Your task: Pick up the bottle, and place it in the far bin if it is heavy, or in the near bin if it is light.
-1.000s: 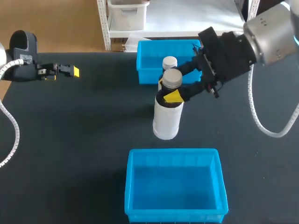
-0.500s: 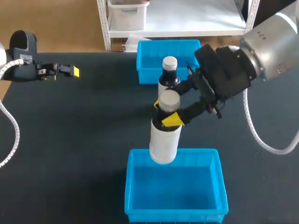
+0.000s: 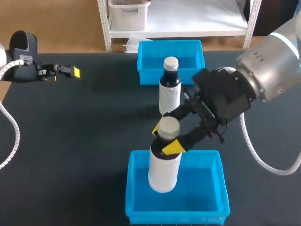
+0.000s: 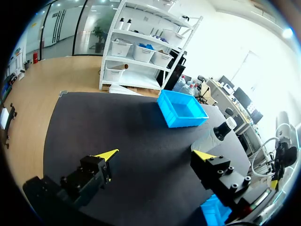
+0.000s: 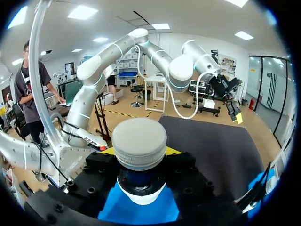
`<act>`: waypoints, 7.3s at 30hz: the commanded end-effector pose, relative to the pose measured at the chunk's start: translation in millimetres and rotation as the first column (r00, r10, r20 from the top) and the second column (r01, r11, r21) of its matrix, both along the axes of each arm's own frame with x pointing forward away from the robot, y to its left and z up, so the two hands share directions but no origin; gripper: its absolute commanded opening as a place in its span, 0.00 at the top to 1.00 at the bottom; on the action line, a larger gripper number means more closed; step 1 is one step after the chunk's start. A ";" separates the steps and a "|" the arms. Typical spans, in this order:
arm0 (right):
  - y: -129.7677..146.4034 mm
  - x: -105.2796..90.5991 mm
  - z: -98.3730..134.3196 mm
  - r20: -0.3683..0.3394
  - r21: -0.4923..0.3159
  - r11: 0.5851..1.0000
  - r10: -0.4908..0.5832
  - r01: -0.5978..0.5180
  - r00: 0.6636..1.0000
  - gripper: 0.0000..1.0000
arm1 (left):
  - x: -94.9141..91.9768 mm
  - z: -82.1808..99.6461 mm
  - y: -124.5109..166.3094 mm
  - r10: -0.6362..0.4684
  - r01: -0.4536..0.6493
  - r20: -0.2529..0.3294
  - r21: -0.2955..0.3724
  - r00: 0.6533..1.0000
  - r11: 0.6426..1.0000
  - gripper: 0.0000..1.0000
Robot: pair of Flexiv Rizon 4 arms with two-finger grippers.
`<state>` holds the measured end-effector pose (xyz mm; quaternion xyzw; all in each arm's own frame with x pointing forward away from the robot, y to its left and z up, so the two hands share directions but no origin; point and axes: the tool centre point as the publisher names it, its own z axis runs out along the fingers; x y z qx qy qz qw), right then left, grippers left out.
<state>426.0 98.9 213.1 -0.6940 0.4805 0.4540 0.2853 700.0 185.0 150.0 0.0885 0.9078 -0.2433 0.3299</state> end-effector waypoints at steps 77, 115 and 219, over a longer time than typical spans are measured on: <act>-32.8 49.9 -76.1 0.024 -0.123 0.990 -0.060 0.062 0.998 0.00 | 0.0 0.0 0.0 0.000 0.000 0.000 0.000 1.000 1.000 0.00; -141.0 284.8 -87.0 0.076 -0.168 0.877 -0.444 0.450 0.893 0.00 | 0.0 0.0 0.0 0.000 0.000 0.000 0.000 1.000 1.000 0.00; -28.8 302.8 -94.0 0.001 -0.079 0.934 -0.351 0.350 0.937 0.54 | 0.0 0.0 0.0 0.000 0.000 0.000 0.000 1.000 1.000 0.00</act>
